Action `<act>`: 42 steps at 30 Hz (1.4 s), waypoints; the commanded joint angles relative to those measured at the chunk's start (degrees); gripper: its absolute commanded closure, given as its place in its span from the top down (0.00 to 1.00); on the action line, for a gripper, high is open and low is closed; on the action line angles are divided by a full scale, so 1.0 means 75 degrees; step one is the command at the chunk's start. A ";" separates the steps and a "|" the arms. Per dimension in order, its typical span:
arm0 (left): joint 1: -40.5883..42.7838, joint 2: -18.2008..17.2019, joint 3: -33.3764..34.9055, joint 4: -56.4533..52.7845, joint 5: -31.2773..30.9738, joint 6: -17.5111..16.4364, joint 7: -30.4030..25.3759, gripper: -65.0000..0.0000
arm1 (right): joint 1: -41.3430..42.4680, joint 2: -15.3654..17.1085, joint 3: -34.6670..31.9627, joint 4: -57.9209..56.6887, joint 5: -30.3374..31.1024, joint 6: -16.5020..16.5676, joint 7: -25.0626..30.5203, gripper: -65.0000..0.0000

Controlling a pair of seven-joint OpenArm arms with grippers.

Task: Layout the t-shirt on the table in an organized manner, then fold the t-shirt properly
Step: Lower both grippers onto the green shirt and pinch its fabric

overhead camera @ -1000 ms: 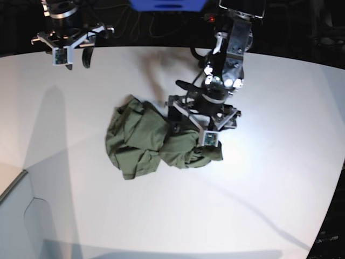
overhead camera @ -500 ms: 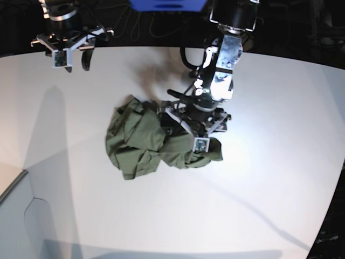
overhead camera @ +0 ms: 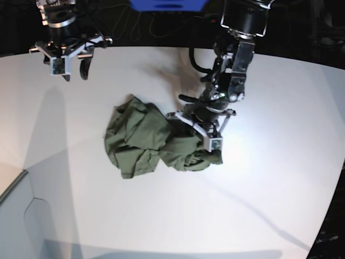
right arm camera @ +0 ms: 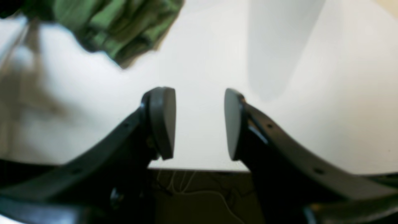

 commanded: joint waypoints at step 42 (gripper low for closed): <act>0.1583 -0.1740 -0.0021 0.2448 -0.1754 -0.0025 -0.0135 0.00 | 0.5125 -0.0328 -0.3924 -0.4183 0.0010 0.0025 -0.1941 0.55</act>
